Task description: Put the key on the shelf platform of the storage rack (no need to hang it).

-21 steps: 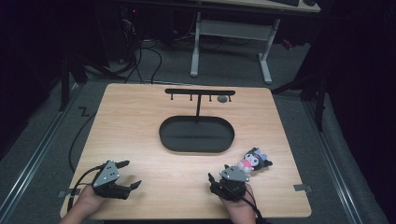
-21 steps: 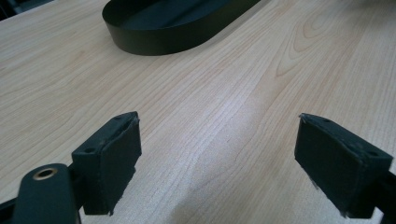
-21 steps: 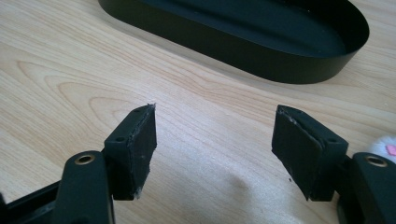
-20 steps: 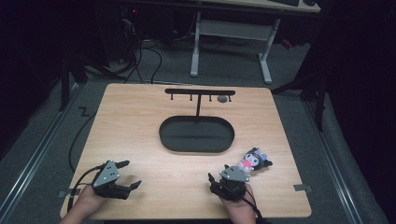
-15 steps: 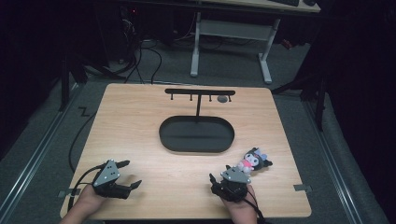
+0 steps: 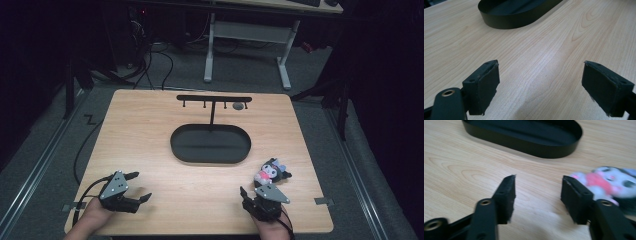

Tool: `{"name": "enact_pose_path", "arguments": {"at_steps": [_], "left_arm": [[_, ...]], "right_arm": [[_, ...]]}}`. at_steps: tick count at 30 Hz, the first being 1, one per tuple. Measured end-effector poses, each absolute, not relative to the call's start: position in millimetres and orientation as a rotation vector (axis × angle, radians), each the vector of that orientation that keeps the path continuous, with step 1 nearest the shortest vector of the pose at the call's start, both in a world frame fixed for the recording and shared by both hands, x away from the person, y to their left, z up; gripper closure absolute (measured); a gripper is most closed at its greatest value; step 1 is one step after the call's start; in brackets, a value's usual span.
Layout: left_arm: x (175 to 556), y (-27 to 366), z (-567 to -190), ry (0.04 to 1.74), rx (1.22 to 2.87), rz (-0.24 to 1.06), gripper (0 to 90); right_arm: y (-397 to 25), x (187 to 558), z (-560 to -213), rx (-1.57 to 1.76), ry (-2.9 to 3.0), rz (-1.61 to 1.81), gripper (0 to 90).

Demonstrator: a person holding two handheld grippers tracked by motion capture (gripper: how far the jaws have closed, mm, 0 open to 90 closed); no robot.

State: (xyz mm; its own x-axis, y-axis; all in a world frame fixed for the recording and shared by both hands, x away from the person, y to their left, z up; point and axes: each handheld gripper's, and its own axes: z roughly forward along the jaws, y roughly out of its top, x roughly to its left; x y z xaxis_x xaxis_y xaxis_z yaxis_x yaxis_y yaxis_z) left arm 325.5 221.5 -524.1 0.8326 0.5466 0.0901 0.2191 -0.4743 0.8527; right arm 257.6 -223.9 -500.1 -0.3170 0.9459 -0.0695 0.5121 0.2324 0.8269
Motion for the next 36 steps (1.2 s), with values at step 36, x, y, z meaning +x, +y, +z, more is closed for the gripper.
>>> {"name": "enact_pose_path", "arguments": {"at_steps": [36], "left_arm": [[324.1, 222.4, -524.2, 0.577, 2.054, 0.456, 15.5]], "right_arm": [[-308.2, 324.3, -519.5, 1.546, 1.788, 0.675, 89.8]]}}
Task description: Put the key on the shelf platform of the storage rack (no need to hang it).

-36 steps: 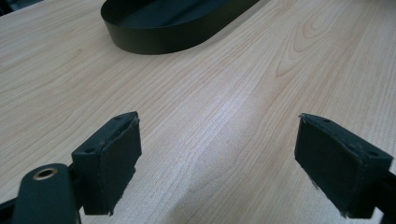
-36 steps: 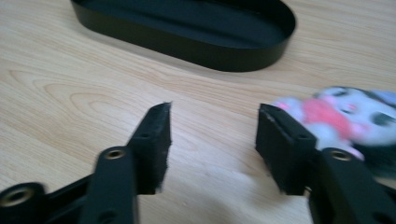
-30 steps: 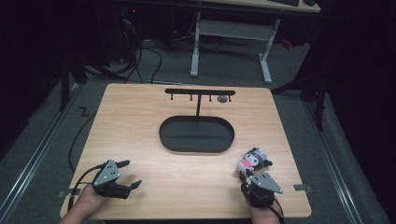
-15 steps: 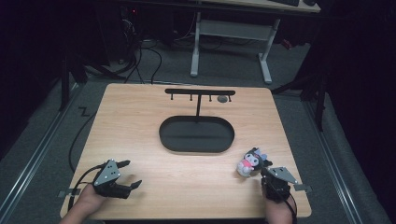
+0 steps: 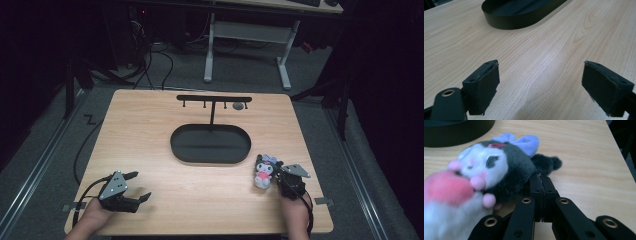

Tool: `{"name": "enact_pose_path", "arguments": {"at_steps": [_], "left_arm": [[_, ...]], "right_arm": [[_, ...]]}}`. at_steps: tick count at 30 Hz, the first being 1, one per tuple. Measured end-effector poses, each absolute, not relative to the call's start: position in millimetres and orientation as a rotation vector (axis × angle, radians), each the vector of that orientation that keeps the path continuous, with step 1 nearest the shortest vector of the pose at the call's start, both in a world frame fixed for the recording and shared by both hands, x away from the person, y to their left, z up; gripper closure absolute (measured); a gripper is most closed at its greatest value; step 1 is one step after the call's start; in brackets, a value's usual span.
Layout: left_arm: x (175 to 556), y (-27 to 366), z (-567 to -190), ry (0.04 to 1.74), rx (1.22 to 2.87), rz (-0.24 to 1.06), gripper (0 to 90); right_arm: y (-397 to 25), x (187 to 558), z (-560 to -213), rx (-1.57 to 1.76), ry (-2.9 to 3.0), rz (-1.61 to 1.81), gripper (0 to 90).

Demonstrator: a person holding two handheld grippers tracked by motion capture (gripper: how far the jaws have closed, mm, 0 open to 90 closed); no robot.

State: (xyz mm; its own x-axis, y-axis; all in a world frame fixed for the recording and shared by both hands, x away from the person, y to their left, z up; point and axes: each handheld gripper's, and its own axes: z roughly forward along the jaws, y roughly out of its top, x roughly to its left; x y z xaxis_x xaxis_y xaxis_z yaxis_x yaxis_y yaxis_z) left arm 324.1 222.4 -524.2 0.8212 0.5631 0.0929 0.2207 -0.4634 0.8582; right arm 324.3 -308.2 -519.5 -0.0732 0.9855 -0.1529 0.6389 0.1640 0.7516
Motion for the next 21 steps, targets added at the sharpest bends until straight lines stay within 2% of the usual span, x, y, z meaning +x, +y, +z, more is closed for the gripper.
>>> {"name": "enact_pose_path", "arguments": {"at_steps": [4, 11, 15, 21], "left_arm": [[324.2, 221.9, -524.3, 0.579, 2.057, 0.457, 15.5], [325.3, 221.4, -524.4, 0.576, 2.065, 0.448, 15.6], [324.6, 221.3, -524.3, 0.567, 2.066, 0.449, 15.6], [325.6, 221.8, -524.1, 0.567, 2.064, 0.440, 15.5]], "right_arm": [[-306.0, 330.9, -519.4, 1.526, 1.798, 0.668, 89.6], [-298.5, 297.7, -497.7, 1.480, 1.773, 0.766, 89.5], [-281.0, 277.5, -480.4, 1.418, 1.772, 0.854, 89.4], [-240.4, 275.0, -487.7, 1.374, 1.881, 0.916, 89.4]]}}
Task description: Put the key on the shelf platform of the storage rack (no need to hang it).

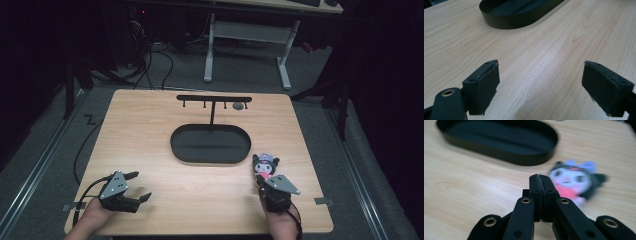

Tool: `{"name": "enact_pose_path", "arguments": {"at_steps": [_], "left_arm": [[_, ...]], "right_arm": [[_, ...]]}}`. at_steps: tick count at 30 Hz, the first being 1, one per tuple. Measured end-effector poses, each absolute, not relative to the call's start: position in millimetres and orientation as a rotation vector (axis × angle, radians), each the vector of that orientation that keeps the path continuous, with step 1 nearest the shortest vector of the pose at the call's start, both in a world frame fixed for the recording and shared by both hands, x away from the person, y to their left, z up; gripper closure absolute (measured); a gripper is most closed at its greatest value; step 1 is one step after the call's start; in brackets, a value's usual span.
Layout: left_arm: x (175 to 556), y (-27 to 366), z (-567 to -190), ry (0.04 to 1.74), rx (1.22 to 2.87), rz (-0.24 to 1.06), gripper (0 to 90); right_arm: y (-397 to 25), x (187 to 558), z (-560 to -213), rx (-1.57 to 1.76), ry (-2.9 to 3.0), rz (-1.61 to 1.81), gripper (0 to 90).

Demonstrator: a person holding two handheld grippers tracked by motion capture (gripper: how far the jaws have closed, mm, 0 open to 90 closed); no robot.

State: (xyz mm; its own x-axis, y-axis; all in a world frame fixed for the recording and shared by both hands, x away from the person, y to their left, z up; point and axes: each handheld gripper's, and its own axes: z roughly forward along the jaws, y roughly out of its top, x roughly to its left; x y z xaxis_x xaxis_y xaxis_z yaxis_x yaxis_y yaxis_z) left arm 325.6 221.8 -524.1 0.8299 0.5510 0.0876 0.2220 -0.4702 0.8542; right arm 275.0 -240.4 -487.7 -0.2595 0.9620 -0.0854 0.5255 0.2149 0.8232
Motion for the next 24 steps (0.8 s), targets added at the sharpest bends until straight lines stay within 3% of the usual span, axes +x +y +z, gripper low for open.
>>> {"name": "enact_pose_path", "arguments": {"at_steps": [6, 24], "left_arm": [[325.4, 221.8, -524.2, 0.565, 2.065, 0.439, 15.5], [326.1, 221.7, -524.2, 0.566, 2.064, 0.436, 15.5]], "right_arm": [[-224.1, 283.2, -507.0, 1.364, 1.976, 0.856, 89.0], [-257.1, 283.0, -506.0, 1.455, 1.933, 0.822, 84.6]]}}
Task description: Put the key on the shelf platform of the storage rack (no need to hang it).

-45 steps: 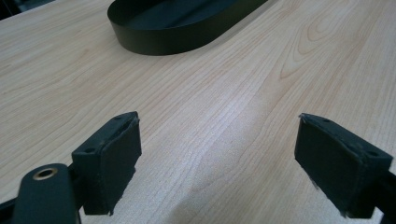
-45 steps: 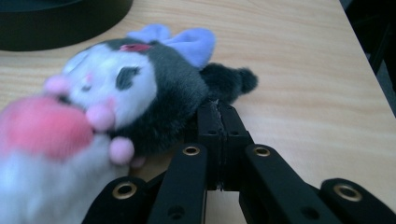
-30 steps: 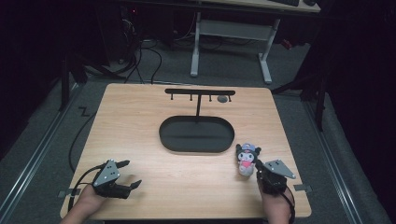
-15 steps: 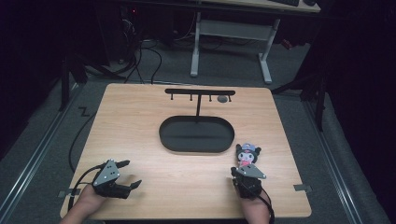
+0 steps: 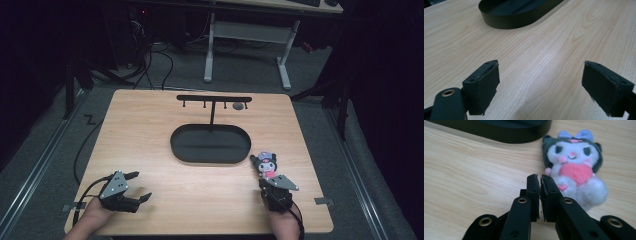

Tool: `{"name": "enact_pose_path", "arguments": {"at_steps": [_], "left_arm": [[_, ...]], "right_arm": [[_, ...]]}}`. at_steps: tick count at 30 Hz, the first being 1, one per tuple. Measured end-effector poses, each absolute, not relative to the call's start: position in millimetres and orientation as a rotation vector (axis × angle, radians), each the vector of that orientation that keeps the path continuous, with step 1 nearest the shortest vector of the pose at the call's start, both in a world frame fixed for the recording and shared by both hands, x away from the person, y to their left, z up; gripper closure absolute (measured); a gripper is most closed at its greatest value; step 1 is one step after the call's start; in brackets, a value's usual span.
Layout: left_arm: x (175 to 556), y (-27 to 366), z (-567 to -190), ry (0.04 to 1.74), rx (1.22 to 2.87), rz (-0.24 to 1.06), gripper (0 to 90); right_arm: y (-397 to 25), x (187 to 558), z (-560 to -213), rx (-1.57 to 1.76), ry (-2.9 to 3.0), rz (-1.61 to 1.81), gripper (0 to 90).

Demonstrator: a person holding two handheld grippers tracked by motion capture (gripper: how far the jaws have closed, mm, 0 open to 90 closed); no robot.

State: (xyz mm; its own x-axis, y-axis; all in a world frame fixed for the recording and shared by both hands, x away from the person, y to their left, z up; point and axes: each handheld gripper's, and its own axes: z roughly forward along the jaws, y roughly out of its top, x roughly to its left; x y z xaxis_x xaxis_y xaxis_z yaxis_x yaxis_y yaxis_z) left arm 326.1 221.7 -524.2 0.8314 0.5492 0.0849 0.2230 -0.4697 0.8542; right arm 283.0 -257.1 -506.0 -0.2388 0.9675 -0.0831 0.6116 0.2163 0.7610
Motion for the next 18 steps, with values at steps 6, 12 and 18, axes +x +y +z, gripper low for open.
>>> {"name": "enact_pose_path", "arguments": {"at_steps": [6, 12, 18], "left_arm": [[326.0, 221.7, -524.2, 0.566, 2.064, 0.436, 15.5], [326.2, 221.8, -524.2, 0.567, 2.063, 0.433, 15.5], [325.6, 221.5, -524.2, 0.563, 2.067, 0.437, 15.6]], "right_arm": [[-237.2, 283.5, -504.9, 1.388, 2.054, 0.850, 75.6], [-226.3, 284.8, -505.8, 1.377, 2.097, 0.862, 60.3], [-219.1, 288.2, -509.7, 1.373, 2.135, 0.848, 41.5]]}}
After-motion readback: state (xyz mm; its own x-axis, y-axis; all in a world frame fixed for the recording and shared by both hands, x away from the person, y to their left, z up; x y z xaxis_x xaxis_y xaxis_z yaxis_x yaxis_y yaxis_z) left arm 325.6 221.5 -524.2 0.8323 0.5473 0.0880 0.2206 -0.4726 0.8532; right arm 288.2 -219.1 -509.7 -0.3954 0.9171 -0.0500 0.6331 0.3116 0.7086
